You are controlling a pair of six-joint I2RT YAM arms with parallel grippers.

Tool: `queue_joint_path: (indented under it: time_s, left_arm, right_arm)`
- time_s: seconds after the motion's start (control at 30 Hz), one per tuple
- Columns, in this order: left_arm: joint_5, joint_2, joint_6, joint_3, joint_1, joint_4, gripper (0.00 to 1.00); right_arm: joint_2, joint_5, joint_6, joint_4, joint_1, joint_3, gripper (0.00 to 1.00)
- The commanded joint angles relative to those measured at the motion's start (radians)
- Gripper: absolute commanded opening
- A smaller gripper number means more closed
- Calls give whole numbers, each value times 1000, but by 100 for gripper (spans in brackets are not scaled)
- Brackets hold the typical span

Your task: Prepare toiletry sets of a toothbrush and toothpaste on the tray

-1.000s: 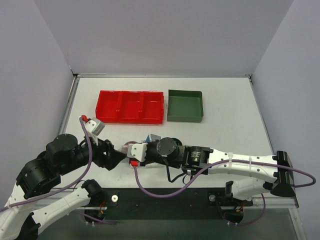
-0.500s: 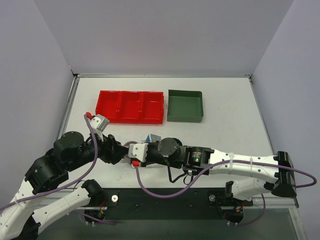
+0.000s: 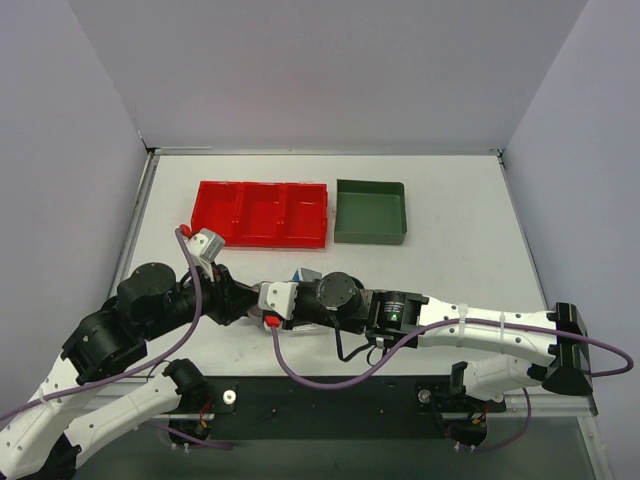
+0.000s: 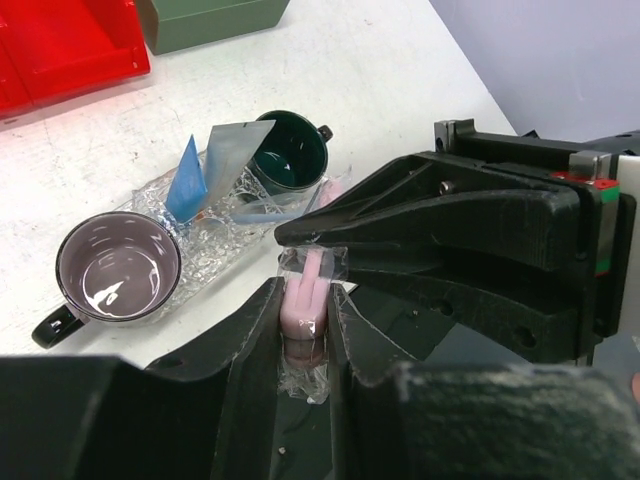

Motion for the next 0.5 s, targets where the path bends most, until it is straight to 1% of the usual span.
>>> queue_joint_path:
  time_s: [0.0,0.03,0.07,0.1,0.13,0.17,0.23,0.27,0.4,0.47]
  left_arm:
    - [-35,-7,-2,-10,0,27,10]
    - [-40,-10,4,-10,-1,17,5]
    - [-43,-12,10,-7,0,12,3]
    - [-50,-13,16,1,-1,1,1]
    - [-49,-15,30,6,0,-5,0]
    - [-49,-18,38,13,0,-14,0]
    - [-89,-25,68,24,-1,-37,0]
    - [-95,-25,78,26,0,-45,0]
    - [-110,-25,119,49,-1,-104,0]
    - [-151,-13,134,69,0,-138,0]
  right_arm:
    - [-41,-17,34,74,-8,-6,10]
    - [-46,-17,38,76,-8,-11,13]
    - [-50,-17,43,80,-12,-12,20]
    - [-52,-17,47,82,-14,-18,25]
    - [-57,-18,50,88,-15,-20,28]
    - [-60,-17,55,90,-18,-24,36]
    - [-70,-17,58,93,-18,-31,44]
    - [-76,-17,60,93,-20,-35,50]
    - [-110,-7,76,97,-25,-54,60]
    - [-136,2,92,96,-32,-64,66]
